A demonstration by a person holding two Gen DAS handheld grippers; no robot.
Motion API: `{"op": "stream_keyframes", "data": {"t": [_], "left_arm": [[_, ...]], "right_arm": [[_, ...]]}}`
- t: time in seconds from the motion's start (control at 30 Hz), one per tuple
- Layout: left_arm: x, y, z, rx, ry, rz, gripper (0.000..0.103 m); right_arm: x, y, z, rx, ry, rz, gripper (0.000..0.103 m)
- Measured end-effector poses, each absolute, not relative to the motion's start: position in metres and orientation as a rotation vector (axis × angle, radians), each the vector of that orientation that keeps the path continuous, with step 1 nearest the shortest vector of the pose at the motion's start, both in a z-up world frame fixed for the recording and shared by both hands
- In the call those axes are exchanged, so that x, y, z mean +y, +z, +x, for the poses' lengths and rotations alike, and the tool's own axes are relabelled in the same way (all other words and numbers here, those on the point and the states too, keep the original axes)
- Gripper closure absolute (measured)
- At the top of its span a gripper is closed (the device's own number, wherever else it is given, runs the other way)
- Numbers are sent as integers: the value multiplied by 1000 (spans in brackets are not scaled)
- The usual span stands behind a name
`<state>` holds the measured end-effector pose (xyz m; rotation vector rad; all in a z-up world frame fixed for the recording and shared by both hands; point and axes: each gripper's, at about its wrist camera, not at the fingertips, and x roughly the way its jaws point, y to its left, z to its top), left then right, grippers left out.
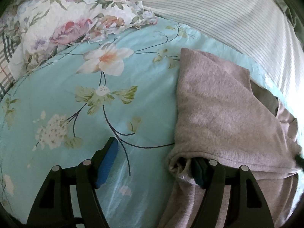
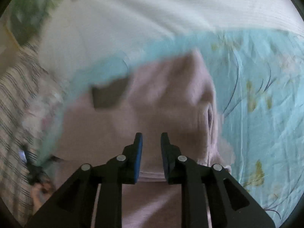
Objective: Fold small clothes
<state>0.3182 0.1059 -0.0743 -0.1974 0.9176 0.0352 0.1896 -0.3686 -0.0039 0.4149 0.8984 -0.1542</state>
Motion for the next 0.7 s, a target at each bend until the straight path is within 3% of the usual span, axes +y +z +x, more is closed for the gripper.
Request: {"op": "stream_keyframes", "data": {"t": [0.13, 0.27, 0.7], "left_arm": [[112, -67, 309, 938, -30, -175, 31], [124, -55, 275, 939, -107, -166, 32], [150, -72, 137, 1050, -384, -223, 29]], "right_arm": [[-392, 1, 156, 817, -155, 571, 82], [-382, 28, 115, 775, -47, 552, 55], [-367, 10, -24, 855, 40, 552, 51]]}}
